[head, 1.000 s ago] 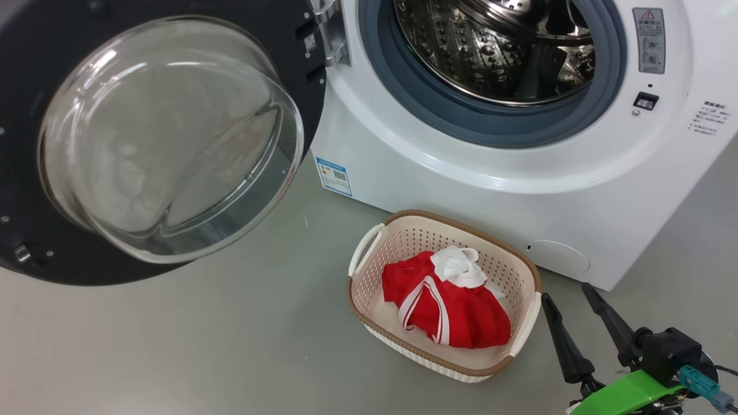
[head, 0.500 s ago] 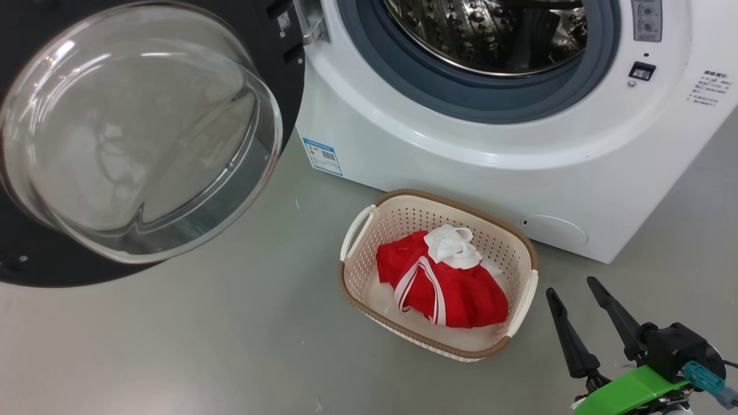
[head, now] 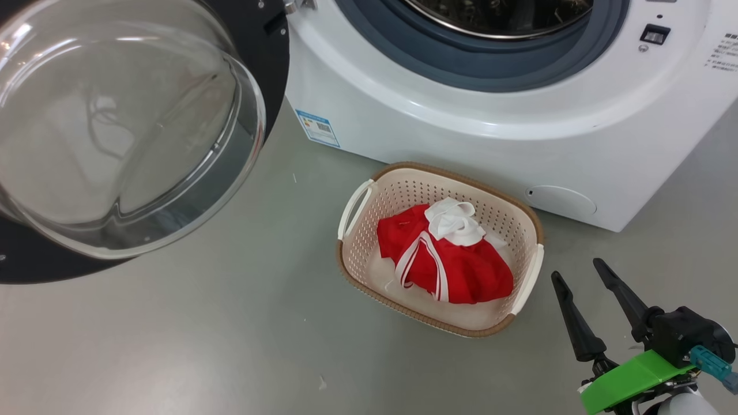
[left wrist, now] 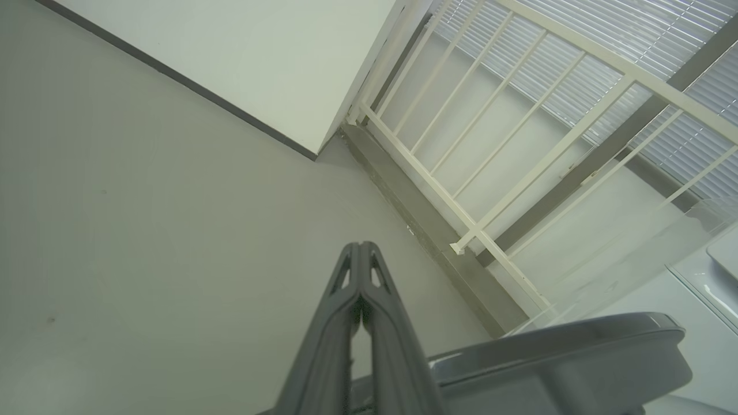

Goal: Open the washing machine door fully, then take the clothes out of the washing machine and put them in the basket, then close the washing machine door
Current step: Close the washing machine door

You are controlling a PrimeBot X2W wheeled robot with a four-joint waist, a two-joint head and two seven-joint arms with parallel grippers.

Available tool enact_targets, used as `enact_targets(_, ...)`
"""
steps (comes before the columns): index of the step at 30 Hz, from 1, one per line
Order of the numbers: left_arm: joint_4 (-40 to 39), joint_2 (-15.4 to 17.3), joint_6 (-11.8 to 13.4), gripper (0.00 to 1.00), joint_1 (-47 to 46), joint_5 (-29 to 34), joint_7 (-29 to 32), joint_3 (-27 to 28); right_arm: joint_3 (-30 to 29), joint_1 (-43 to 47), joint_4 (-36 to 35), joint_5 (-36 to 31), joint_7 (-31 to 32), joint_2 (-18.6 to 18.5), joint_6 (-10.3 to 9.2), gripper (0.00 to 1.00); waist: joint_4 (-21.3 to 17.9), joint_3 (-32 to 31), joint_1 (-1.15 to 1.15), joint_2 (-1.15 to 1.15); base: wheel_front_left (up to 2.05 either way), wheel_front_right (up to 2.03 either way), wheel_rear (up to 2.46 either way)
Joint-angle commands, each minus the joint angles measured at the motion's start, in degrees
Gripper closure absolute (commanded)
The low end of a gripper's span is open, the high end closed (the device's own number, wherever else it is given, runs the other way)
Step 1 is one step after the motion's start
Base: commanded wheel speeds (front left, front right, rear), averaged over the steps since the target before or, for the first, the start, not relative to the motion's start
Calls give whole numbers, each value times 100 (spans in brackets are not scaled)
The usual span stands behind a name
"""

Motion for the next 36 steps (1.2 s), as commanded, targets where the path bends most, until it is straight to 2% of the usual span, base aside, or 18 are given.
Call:
enact_targets(1, 9, 434, 44, 100, -169, -164, 293, 90, 149, -141, -142, -72, -37, -51, 36, 0, 10, 111, 0, 0, 0, 0, 0)
enact_targets(9, 291, 447, 170, 100, -279, -294, 983, 81, 169, -204, -131, -75, -37, -70, 36, 0, 6, 190, 0, 0, 0, 0, 0)
enact_targets(22, 310, 302, 2, 100, -111, -556, 2323, -55, 184, -172, -101, -63, -37, -33, 36, 0, 43, 12, 0, 0, 0, 0, 0)
enact_targets(27, 70, 271, -35, 100, 89, -719, 2859, -128, 182, -128, -103, -58, -37, 12, 36, 0, 30, -100, 0, 0, 0, 0, 0)
enact_targets(36, -1108, 162, -40, 100, 785, -1399, 3983, -307, 145, -38, -121, -53, -37, 85, 36, 0, 7, -281, 0, 0, 0, 0, 0)
